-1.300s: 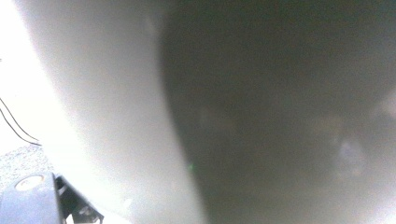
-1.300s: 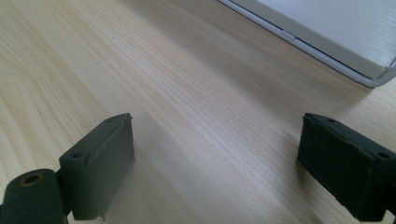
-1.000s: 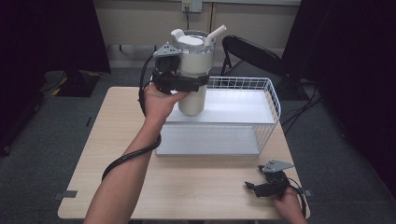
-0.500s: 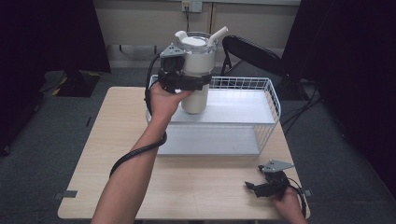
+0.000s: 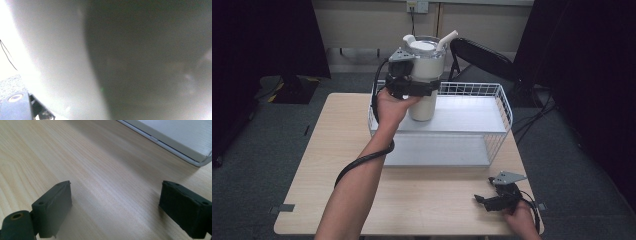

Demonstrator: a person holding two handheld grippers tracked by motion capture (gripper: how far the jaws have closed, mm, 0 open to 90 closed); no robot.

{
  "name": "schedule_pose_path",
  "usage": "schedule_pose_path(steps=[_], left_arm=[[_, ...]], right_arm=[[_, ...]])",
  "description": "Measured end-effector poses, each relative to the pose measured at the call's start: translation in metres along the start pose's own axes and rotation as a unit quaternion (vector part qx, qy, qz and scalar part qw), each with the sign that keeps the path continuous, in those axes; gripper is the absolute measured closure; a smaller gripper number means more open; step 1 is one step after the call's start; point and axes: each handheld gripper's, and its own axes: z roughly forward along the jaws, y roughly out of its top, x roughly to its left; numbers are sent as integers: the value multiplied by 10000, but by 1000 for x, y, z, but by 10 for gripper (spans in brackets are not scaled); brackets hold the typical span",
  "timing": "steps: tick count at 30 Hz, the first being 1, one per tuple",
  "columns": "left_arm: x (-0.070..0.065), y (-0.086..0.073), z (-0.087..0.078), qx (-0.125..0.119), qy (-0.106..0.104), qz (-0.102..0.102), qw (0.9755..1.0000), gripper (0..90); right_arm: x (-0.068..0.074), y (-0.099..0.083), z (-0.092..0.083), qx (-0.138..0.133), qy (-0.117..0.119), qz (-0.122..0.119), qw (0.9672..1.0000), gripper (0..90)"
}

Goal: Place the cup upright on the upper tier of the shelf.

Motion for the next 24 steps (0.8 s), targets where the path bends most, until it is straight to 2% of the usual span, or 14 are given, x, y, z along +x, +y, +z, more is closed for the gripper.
schedule_pose_path(steps=[4,7,17,24], left_arm=[[1,-2,3,9,1,-45,10000,101],[1,-3,7,33,16,50,10000,100],[3,-8,9,-33,-9,14,10000,100],[1,-10,8,-41,-41,172,9998,99]], right_arm=[[0,0,0,0,0,1,10000,101],[0,0,0,0,0,0,10000,101],[0,0,0,2,-1,1,10000,101],[0,0,0,1,-1,0,10000,101]])
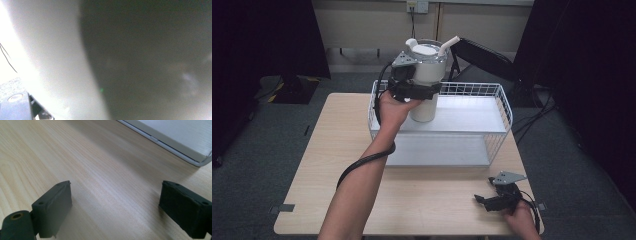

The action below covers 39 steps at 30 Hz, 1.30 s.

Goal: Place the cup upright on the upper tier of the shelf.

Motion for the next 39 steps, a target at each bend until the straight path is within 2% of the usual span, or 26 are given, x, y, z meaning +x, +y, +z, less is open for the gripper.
schedule_pose_path(steps=[8,10,12,15,26,32,33,39], left_arm=[[-2,-7,-5,-185,-10,121,9998,98],[-3,-10,-6,-297,13,97,9995,97],[-4,-13,-7,-349,0,187,9992,97],[-5,-16,-9,-455,-18,203,9988,97],[-5,-19,-12,-503,-9,209,9985,94],[-5,-21,-14,-480,-3,284,9984,95],[-4,-23,-14,-482,0,225,9986,95],[-5,-27,-15,-528,-4,164,9985,90]], right_arm=[[0,0,0,0,-6,8,10000,101],[0,0,0,-3,-13,8,10000,101],[0,0,0,-4,-14,6,10000,101],[1,0,0,-1,-13,13,10000,101],[0,0,0,-6,-17,6,10000,102],[0,0,0,-2,-15,4,10000,101],[1,0,0,-3,-16,11,10000,102],[1,0,0,-5,-17,8,10000,101]])
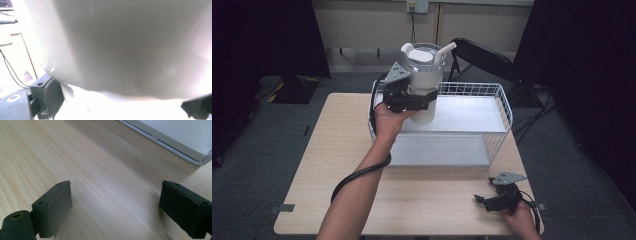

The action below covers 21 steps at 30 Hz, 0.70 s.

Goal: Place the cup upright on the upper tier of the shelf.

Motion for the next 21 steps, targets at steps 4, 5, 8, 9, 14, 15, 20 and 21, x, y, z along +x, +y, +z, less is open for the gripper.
schedule_pose_path(steps=[4,5,8,9,14,15,20,21], left_arm=[[2,-1,-1,101,-62,-109,9999,81],[2,-1,-1,101,-62,-109,9999,83],[2,-3,-2,73,-61,-185,9998,79],[2,-4,-2,86,-64,-215,9997,77],[4,-9,-3,87,-121,-327,9994,73],[3,-10,-4,99,-110,-327,9994,74],[4,-15,-9,194,-105,-266,9994,82],[3,-16,-11,201,-97,-254,9994,86]], right_arm=[[0,0,0,2,1,4,10000,101],[0,0,0,2,1,4,10000,101],[0,0,0,3,1,3,10000,101],[0,0,0,2,1,3,10000,101],[0,0,0,2,1,1,10000,101],[0,0,0,-1,1,-2,10000,101],[0,0,0,4,1,1,10000,102],[0,0,0,5,3,2,10000,102]])
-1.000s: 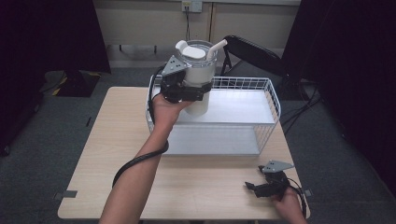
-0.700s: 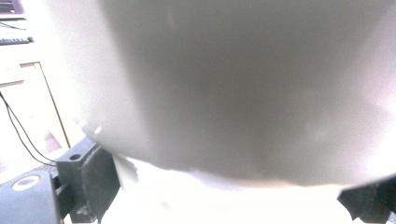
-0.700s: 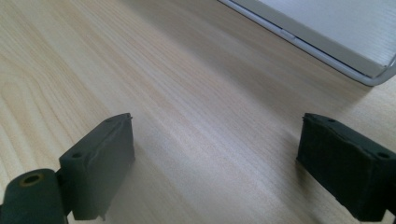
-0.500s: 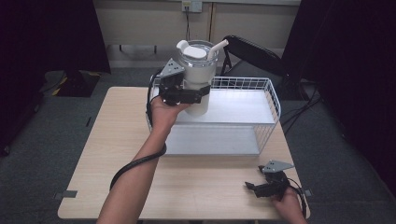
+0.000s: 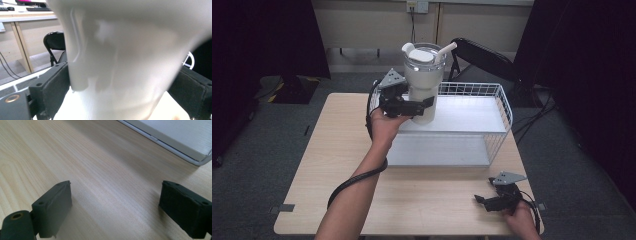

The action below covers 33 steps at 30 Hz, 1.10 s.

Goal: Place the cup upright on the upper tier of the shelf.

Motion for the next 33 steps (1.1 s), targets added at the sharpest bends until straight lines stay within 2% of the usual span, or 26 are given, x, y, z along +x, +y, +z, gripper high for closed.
schedule_pose_path(steps=[7,11,20,25,33], left_arm=[[1,-8,-13,96,-111,-86,9999,125],[-1,-12,-20,166,-159,-31,9997,128],[-4,-21,-36,273,-304,-76,9991,126],[-9,-30,-46,355,-368,-30,9987,128],[-15,-51,-61,406,-472,-101,9980,127]], right_arm=[[0,0,0,-6,-6,-3,10000,101],[0,0,0,-5,-6,0,10000,101],[0,0,0,3,-1,15,10000,101],[0,0,0,11,4,1,10000,101],[0,0,0,12,4,4,10000,100]])
